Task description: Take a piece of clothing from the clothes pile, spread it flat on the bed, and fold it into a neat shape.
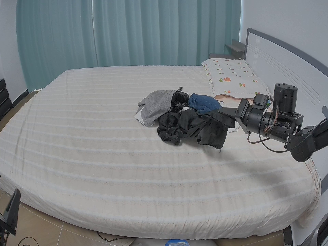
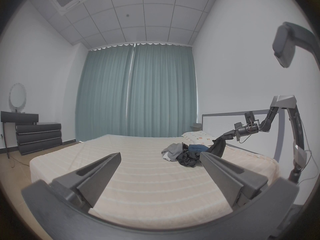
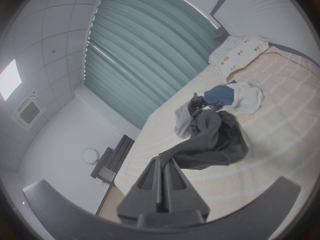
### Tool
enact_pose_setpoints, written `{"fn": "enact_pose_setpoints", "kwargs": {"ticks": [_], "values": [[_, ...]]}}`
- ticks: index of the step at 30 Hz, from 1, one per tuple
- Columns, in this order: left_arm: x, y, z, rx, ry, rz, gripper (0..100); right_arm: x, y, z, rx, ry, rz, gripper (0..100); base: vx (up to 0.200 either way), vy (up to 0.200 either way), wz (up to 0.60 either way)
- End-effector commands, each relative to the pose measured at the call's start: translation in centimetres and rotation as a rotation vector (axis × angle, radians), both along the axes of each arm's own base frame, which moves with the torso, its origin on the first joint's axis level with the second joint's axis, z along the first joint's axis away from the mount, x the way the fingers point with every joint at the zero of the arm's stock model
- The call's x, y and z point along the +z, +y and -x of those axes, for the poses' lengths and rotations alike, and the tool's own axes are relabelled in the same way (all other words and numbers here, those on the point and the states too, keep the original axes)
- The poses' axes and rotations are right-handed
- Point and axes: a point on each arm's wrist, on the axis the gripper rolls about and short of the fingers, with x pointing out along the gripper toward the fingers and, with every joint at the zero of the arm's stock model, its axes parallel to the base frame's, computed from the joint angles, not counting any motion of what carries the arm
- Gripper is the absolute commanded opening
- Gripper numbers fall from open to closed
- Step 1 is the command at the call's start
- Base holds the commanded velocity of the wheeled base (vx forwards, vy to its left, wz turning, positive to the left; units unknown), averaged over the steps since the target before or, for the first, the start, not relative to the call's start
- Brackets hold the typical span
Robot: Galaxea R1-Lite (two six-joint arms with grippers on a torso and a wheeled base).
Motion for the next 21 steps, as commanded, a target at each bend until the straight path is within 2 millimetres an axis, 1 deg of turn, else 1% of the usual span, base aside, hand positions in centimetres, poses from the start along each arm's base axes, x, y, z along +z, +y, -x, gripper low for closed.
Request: {"fn": "enact_pose_setpoints", "kwargs": {"ticks": [1,5,7,8,11,12,13,14,18,20,21], "values": [[2.5,-0.6,-6.6,-0.139,0.255,-0.016,100,5.2,0.3,3.8,0.054,-0.147,-0.063,0,0.0,0.0,0.0],[1.5,-1.4,-10.6,-0.189,0.418,-0.015,100,7.1,0.2,3.8,0.037,-0.2,-0.086,0,0.0,0.0,0.0],[0.9,-2.1,-12.5,-0.219,0.486,0.021,100,7.7,0.2,3.9,0.023,-0.21,-0.09,0,0.0,0.0,0.0],[0.7,-2.4,-13.1,-0.232,0.504,0.031,100,7.8,0.2,4.0,0.021,-0.212,-0.09,0,0.0,0.0,0.0],[-0.1,-4.8,-16.9,-0.302,0.546,0.082,100,9.0,0.5,4.7,0.029,-0.229,-0.1,0,0.0,0.0,0.0],[-0.4,-5.4,-17.8,-0.311,0.551,0.091,100,9.3,0.5,4.9,0.032,-0.239,-0.105,0,0.0,0.0,0.0],[-0.4,-5.5,-18.0,-0.31,0.552,0.093,100,9.4,0.5,4.9,0.032,-0.24,-0.106,0,0.0,0.0,0.0],[-1.1,-6.7,-19.6,-0.315,0.572,0.098,100,9.7,0.4,5.2,0.033,-0.247,-0.112,0,0.0,0.0,0.0],[-3.2,-9.2,-22.1,-0.344,0.654,0.065,100,9.6,0.4,5.5,0.035,-0.245,-0.112,0,0.0,0.0,0.0],[-4.4,-10.9,-23.5,-0.357,0.701,0.038,100,10.0,0.4,5.8,0.036,-0.256,-0.12,0,0.0,0.0,0.0],[-4.7,-11.4,-23.9,-0.358,0.711,0.03,100,10.3,0.3,5.9,0.038,-0.263,-0.123,0,0.0,0.0,0.0]]}}
